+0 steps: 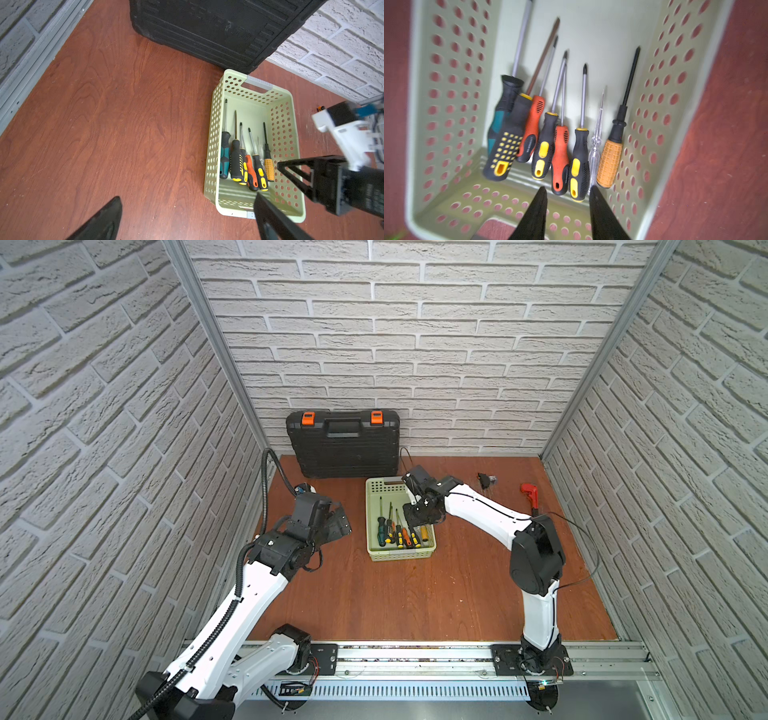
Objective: Put the screwdriver in the bin
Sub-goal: Place the screwdriver into the bin, then reset both arms
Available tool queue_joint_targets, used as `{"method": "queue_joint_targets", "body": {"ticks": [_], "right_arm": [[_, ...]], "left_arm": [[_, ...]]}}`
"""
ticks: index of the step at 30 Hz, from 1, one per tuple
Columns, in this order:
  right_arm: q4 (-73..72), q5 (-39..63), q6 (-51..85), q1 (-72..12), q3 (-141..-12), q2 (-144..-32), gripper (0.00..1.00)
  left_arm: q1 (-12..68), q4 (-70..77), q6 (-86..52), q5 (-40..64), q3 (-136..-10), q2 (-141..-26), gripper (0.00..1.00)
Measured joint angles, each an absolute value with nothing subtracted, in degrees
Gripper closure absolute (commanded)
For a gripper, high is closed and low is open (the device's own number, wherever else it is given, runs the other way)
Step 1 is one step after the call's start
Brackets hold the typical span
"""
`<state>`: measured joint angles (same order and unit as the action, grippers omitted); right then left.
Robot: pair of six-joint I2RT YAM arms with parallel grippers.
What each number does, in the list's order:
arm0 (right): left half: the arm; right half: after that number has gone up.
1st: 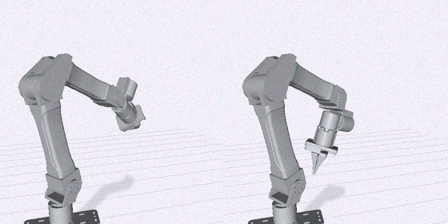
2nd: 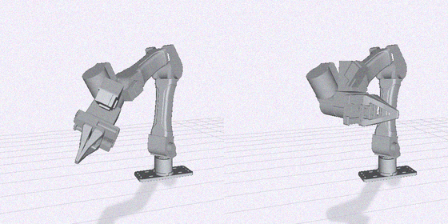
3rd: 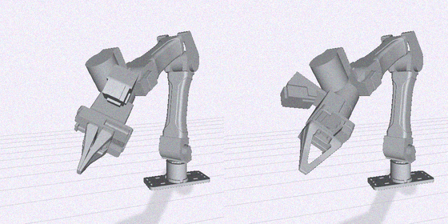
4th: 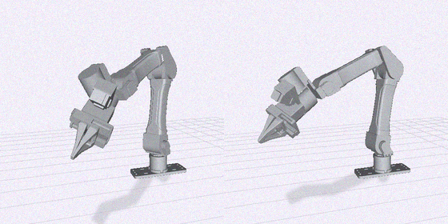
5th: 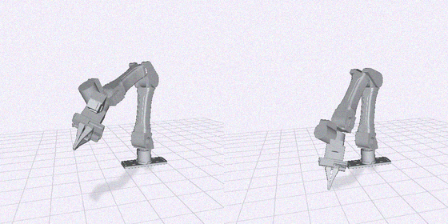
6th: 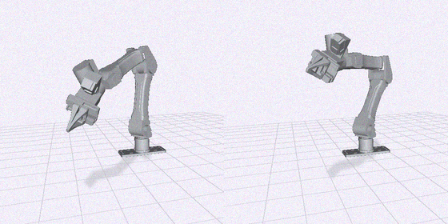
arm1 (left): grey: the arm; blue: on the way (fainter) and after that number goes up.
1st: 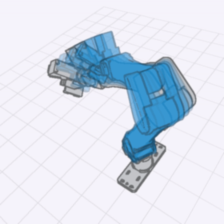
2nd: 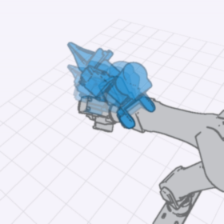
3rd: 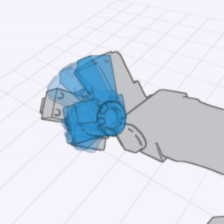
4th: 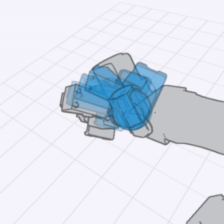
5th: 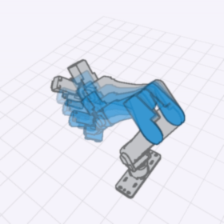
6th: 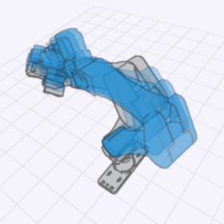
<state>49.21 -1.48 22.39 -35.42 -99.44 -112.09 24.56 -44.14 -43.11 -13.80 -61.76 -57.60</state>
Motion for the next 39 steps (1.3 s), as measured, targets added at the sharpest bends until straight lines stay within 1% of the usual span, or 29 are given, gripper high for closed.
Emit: {"method": "queue_joint_targets", "body": {"ticks": [3,5,7,9,10,14,18,20,23,27,32,36,39], "right_arm": [[48.0,-3.2,20.6,-35.4,-99.1,-104.4,0.48],[45.8,-5.7,19.0,-35.4,-97.4,-98.3,0.40],[42.9,-8.8,16.8,-35.3,-94.3,-91.2,0.20],[40.8,-11.1,14.6,-34.9,-91.6,-85.3,0.05],[39.5,-12.4,13.5,-34.6,-90.1,-82.5,0.00],[33.2,-15.9,8.1,-30.6,-81.8,-73.1,0.00],[16.8,-17.4,-0.6,-24.2,-60.9,-63.1,0.00],[12.5,-17.7,-2.2,-20.7,-52.5,-61.7,0.01],[5.0,-18.0,-2.4,-15.6,-42.0,-62.2,0.01],[-5.3,-17.4,-2.4,-11.2,-31.4,-64.1,0.01],[-18.0,-14.7,-1.7,-8.1,-25.4,-69.5,0.01],[-27.7,-13.0,-1.7,-6.7,-22.3,-74.1,0.01],[-34.9,-11.5,-1.7,-6.6,-20.1,-77.6,0.01]], "left_arm": [[23.7,-43.3,-39.9,-13.7,-64.4,-60.5,0.02],[22.4,-42.3,-37.8,-13.5,-65.3,-62.3,0.02],[20.3,-41.3,-35.7,-12.8,-66.0,-64.4,0.02],[17.6,-40.1,-34.2,-11.8,-66.2,-66.5,0.02],[16.0,-39.1,-33.5,-11.2,-65.8,-67.2,0.02],[10.4,-31.3,-30.3,-10.4,-59.2,-66.8,0.02],[7.9,-21.4,-23.7,-13.3,-48.7,-64.8,0.02],[7.0,-17.6,-20.5,-14.7,-44.9,-64.9,0.02],[5.0,-10.3,-17.6,-15.8,-40.4,-66.0,0.02],[3.1,5.5,-13.7,-16.0,-31.7,-68.7,0.02],[2.7,21.9,-8.8,-16.1,-25.7,-77.9,0.02],[2.3,30.2,-6.3,-15.8,-24.8,-82.8,0.02],[0.2,38.9,-6.0,-13.9,-23.8,-85.4,0.02]]}}
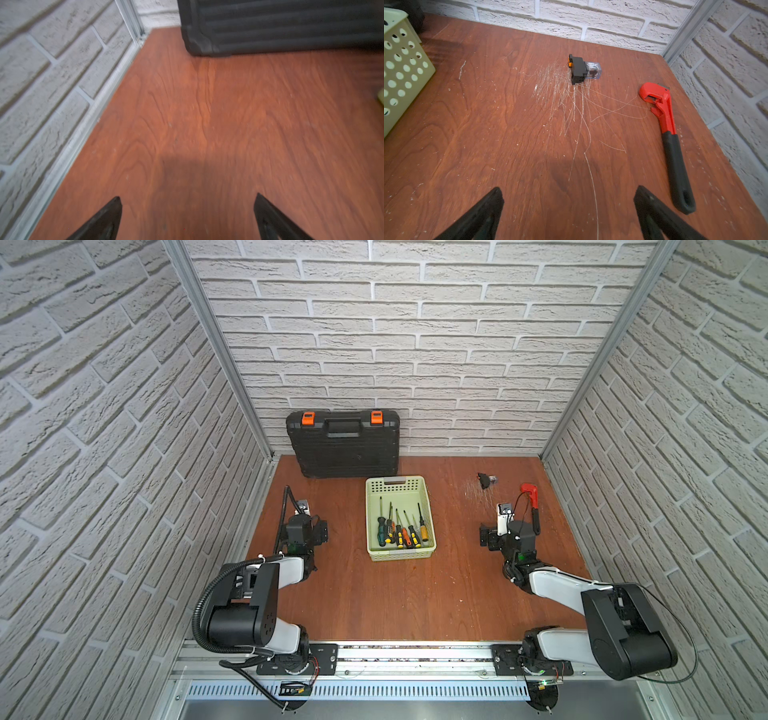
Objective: Put the screwdriver in the bin
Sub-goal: Reset both arms
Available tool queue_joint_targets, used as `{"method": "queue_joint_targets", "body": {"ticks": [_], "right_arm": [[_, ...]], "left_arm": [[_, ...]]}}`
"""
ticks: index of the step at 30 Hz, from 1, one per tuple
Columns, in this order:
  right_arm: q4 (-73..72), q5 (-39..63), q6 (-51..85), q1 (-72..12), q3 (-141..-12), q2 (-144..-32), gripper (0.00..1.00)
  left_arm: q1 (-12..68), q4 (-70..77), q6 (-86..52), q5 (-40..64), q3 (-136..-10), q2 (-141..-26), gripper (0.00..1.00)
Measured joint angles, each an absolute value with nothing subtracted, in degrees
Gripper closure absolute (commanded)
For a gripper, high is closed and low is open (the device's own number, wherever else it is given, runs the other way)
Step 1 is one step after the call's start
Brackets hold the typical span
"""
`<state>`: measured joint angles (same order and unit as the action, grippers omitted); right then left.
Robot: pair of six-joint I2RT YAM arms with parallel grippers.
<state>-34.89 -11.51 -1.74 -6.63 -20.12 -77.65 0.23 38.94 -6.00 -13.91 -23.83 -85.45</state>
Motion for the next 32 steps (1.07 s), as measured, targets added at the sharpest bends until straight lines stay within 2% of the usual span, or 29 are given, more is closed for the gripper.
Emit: {"method": "queue_joint_targets", "body": {"ticks": [2,6,32], "right_arm": [[-39.7,-10.5,-1.7,-6.6,-18.4,-79.8,0.01],[-46.9,-8.4,-1.7,-6.0,-17.1,-85.6,0.01],[-45.8,-5.3,-0.4,-3.9,-20.2,-85.4,0.00]], "left_arm": [[-1.1,44.3,-6.0,-12.6,-22.7,-88.2,0.02],[-2.7,45.5,-6.2,-9.9,-21.9,-90.3,0.02],[-2.9,49.3,-6.2,-7.4,-21.9,-90.3,0.02]]}}
